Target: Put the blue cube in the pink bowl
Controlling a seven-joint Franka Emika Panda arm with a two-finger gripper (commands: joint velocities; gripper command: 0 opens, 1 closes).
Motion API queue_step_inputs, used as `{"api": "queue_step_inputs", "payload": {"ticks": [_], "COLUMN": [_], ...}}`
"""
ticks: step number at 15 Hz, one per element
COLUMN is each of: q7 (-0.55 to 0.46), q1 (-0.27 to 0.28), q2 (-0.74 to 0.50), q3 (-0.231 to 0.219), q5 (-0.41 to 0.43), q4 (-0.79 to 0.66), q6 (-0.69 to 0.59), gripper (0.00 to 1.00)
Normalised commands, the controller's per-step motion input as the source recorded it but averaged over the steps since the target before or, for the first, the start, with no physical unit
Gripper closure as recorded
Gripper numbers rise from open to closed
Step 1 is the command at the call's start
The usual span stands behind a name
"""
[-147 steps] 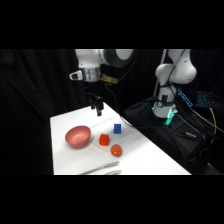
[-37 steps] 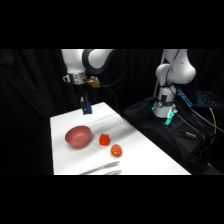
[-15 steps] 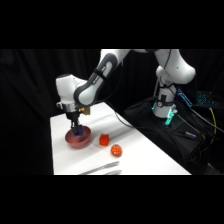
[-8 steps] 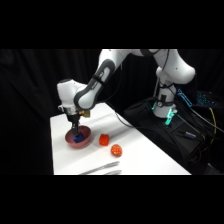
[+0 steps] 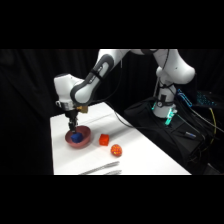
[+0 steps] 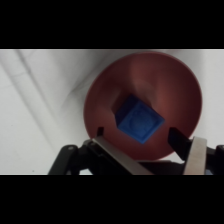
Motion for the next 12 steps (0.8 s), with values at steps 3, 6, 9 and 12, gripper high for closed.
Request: {"api": "queue_step_inputs", "payload": {"ticks": [3, 6, 9, 12], "q7": [-0.10, -0.10, -0.08, -0.04], "q1": [-0.008, 0.015, 0.055, 0.079], "q2": [-0.35, -0.35, -0.38, -0.31], "q3": [0.011, -0.003, -0.026, -0.051], "q5": [0.021, 0.006, -0.039, -0.085], "q4": [-0.05, -0.04, -0.08, -0.06], "q6": [-0.41, -0.38, -0.32, -0.24], "gripper": [0.00, 0.00, 0.00, 0.00]}}
